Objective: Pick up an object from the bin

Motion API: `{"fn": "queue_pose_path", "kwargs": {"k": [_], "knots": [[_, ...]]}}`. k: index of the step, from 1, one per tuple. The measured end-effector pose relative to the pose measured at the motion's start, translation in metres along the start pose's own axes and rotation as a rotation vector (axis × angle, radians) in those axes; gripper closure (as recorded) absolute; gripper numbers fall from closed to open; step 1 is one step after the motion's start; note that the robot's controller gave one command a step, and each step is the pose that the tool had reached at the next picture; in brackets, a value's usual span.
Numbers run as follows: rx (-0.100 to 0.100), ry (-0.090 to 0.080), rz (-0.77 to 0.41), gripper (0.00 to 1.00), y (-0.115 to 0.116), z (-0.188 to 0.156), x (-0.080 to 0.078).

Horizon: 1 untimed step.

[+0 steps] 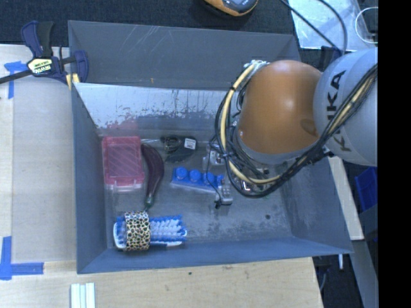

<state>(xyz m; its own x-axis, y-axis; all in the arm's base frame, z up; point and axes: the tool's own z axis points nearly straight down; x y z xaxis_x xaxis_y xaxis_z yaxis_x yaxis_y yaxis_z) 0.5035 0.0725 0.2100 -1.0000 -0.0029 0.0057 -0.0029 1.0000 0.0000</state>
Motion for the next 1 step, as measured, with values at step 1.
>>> {"fn": "queue_pose_path", "kwargs": {"k": [1], "knots": [[-0.001, -0.009, 0.003, 0.0, -0.0006, -0.0046, -0.0015]]}}
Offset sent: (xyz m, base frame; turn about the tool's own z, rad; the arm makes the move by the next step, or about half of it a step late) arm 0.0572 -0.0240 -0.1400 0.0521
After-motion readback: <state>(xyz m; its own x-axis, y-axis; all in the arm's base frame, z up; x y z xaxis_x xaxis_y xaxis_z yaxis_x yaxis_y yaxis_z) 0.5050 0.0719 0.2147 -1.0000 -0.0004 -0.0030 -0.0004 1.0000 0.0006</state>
